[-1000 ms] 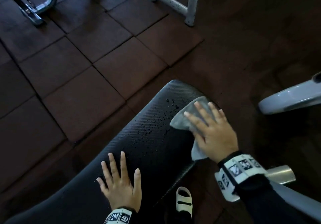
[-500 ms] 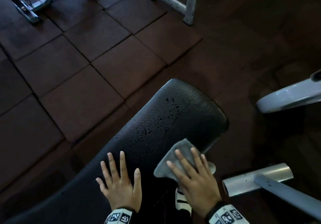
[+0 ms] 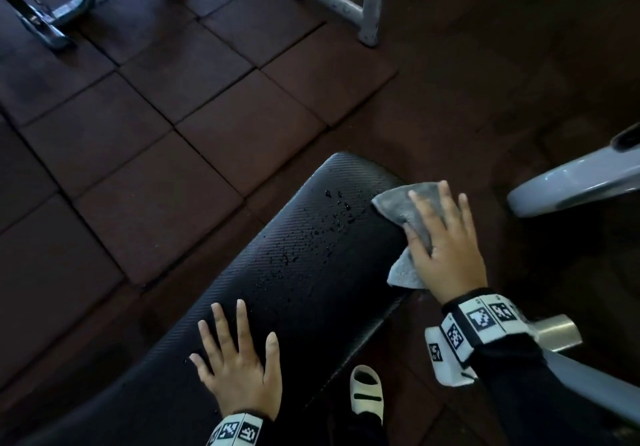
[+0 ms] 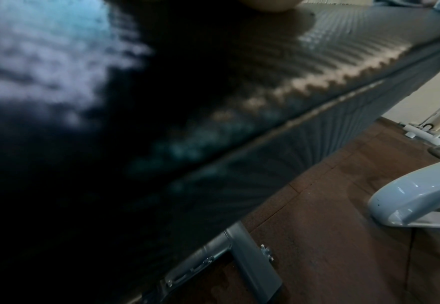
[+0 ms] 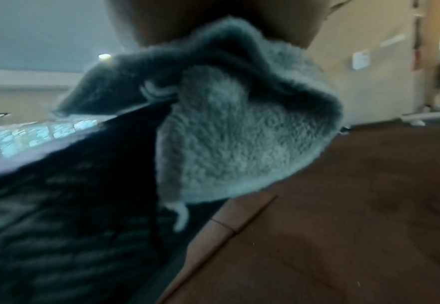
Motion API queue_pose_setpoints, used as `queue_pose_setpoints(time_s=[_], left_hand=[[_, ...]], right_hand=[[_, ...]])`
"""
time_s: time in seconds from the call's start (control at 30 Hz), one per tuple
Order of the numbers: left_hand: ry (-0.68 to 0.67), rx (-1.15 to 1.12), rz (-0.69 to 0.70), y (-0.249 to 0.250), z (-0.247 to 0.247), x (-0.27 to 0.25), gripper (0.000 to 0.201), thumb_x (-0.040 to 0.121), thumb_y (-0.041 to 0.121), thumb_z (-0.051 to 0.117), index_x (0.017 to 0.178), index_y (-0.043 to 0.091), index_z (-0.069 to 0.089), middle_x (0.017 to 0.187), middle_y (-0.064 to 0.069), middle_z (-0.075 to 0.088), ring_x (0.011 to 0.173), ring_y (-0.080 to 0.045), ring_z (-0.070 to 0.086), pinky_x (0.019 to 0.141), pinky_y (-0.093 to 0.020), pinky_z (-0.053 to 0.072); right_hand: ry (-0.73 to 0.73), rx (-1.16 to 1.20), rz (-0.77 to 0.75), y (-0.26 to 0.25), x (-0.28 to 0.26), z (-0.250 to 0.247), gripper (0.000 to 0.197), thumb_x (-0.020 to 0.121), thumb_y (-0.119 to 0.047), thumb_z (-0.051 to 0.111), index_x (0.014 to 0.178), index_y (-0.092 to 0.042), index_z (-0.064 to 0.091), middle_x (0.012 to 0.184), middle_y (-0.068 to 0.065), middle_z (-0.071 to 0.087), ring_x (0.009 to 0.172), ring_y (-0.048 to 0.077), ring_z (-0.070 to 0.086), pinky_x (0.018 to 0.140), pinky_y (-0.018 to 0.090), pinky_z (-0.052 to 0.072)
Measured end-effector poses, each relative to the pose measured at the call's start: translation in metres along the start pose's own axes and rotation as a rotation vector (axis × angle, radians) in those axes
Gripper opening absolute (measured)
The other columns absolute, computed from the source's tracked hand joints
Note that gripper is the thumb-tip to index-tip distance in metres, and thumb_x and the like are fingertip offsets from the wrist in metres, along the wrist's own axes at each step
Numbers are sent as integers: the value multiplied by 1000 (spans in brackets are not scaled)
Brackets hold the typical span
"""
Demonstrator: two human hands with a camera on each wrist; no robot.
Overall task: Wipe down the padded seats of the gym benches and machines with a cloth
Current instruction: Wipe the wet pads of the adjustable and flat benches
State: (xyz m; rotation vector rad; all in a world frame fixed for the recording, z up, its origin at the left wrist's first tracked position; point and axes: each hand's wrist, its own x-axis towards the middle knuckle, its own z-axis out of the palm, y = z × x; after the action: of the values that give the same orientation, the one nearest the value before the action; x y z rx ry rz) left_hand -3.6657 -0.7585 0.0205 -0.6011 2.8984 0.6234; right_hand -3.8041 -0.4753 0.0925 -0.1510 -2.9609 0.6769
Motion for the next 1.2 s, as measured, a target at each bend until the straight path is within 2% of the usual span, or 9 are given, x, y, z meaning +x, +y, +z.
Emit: queue_pose_setpoints(time_s=[0.17,0.3,0.47,0.53,0.67,0.77,0.93,1.03,1.2], left_hand=[[-9,1,-5,0,0,0,68,88,62,18,149,45,-6,162,6,-7,148,-21,-9,112,-62,4],[-24,-3,-8,0,-1,1,68,88,61,19,149,43,-3,161,7,-8,148,-20,-10,112,-62,2],[-62,-19,-13,2,-5,1,68,87,63,18,149,43,-2,161,8,-9,148,-19,-10,112,-60,0],[-80,-30,-7,1,-7,2,67,86,69,11,147,48,-9,159,12,-16,147,-16,-16,113,-56,-5],[-119,-70,20,-8,-13,1,68,86,68,14,147,49,-7,157,16,-19,145,-9,-19,115,-49,-9],[-161,-75,-13,-25,-21,1,69,82,68,14,147,46,4,155,18,-22,143,-3,-19,116,-47,-8],[-160,-92,-387,-60,-42,1,70,83,76,36,139,58,-1,160,6,-13,147,-15,-11,115,-59,-4],[-193,-107,-464,-71,-47,0,80,70,87,25,139,58,-5,161,5,-12,147,-19,-12,113,-60,-5],[-295,-161,-496,-73,-51,3,91,54,92,9,135,60,-20,143,22,-40,141,-10,-30,112,-56,-13]], right_hand=[[159,456,299,-19,-49,23,57,95,-37,44,147,-37,19,158,5,6,145,15,8,113,26,18],[180,523,351,-52,-107,58,65,91,-56,34,148,-37,7,157,-1,10,144,11,10,118,34,16],[144,594,354,-84,-148,76,70,89,-66,27,147,-34,4,157,8,6,138,-12,-4,106,1,7],[151,569,333,-75,-141,76,66,90,-64,27,147,-41,2,158,7,7,142,-4,-1,111,7,9],[180,350,288,-37,-105,62,60,94,-58,25,148,-41,5,158,3,13,145,19,14,114,48,23],[230,433,350,-23,-65,38,60,92,-52,32,148,-35,16,155,2,22,142,18,24,114,37,25],[89,336,295,-16,-7,-3,45,98,-25,44,143,-20,36,144,3,41,131,18,39,98,14,23],[-83,219,274,-19,25,-16,43,98,-28,42,140,-20,38,139,5,47,127,26,44,99,25,30],[-348,-53,195,-35,72,-12,48,96,-46,32,142,-34,25,143,5,44,123,37,44,103,48,35]])
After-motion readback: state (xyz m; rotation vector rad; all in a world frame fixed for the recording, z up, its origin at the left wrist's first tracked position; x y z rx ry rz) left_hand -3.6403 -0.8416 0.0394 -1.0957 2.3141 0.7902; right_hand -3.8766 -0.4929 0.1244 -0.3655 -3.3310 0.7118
